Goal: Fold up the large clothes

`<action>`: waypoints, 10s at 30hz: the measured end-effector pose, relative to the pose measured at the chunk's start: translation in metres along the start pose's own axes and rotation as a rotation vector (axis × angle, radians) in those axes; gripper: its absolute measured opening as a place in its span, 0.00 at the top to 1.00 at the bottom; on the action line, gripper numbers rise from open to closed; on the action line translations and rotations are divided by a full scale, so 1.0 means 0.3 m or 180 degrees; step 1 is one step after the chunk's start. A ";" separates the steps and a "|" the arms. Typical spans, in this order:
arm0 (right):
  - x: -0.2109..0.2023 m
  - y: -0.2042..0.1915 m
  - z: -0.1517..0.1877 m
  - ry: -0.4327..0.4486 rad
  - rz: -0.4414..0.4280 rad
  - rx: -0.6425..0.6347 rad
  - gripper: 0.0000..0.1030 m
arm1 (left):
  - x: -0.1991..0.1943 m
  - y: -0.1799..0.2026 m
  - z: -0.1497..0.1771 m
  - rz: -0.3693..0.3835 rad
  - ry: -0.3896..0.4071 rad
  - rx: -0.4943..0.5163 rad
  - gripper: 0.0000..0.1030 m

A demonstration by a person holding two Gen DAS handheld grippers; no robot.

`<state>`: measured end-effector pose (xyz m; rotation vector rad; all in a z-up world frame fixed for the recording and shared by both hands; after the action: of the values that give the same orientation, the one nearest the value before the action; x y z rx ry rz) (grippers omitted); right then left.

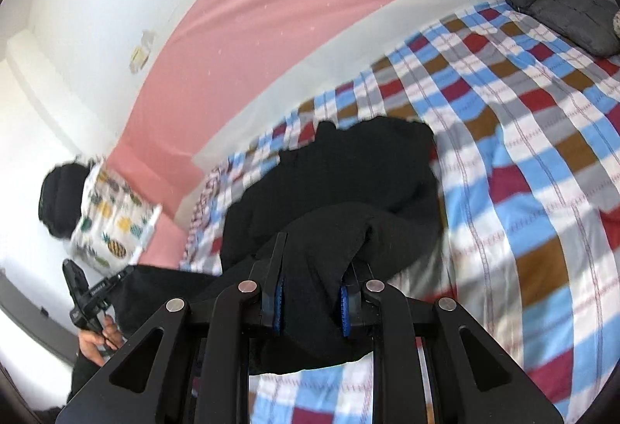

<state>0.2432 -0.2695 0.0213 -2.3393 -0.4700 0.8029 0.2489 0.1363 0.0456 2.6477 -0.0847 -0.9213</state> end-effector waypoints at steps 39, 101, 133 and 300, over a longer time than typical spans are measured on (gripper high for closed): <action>0.902 0.420 -0.483 -0.0403 0.0169 0.0662 0.41 | 1.109 -0.089 -0.315 -0.0320 -0.0691 -0.0392 0.39; 0.918 0.315 -0.184 -0.0588 0.1059 -0.0958 0.63 | 1.025 0.247 0.107 -0.0225 -0.0537 0.0688 0.64; 0.577 0.648 0.063 -0.0543 0.0540 0.0801 0.24 | 0.751 -0.341 0.291 -0.0558 -0.0786 -0.0581 0.20; -0.045 0.458 0.469 -0.0598 0.1598 -0.0050 0.43 | 0.158 -0.307 0.643 -0.1015 -0.0729 0.0204 0.40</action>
<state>0.1599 -0.3179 -0.1506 -2.4383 0.0480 1.2585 0.1631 0.1588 -0.1545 2.6485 0.2658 -1.3429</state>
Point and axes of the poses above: each gripper's, at about its wrist camera, not at the fingertips, and x roughly the way its jaws point, y to its right, z to its underside, the point moved 10 cm from there along x, roughly the way its jaws point, and after that the axes turned 7 degrees about -z, right-handed, at the moved point
